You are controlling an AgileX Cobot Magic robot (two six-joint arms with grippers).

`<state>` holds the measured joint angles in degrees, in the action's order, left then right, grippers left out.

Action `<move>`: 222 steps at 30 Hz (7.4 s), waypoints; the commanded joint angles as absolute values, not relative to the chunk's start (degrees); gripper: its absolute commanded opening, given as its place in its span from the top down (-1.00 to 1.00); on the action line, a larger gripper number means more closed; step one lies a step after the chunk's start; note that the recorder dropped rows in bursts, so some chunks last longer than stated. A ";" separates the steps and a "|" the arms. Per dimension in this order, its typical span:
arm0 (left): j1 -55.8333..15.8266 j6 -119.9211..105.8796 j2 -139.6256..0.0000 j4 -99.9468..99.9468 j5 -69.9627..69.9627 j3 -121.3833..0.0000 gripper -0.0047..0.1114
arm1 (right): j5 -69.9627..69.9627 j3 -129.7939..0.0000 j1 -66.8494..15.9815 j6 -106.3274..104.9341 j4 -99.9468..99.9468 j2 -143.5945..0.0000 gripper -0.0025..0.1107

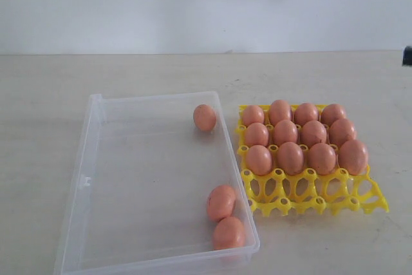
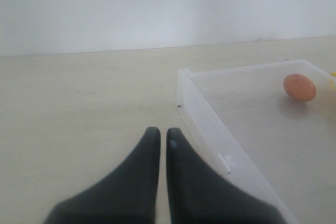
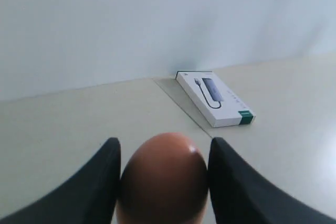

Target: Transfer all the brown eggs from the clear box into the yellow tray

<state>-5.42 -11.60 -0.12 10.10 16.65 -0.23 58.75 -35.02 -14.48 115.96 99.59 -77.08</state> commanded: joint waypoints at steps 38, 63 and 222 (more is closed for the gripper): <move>-5.72 -11.63 0.00 10.00 16.26 0.00 0.85 | 62.95 -51.46 4.01 -78.04 -68.28 -81.27 0.96; -5.72 -11.63 0.00 10.00 16.26 0.00 0.85 | 47.79 -38.30 4.01 -121.64 -99.95 -90.90 0.96; -5.72 -11.63 0.00 10.00 16.26 0.00 0.85 | -46.26 -20.68 -15.52 14.97 28.76 -96.73 -0.02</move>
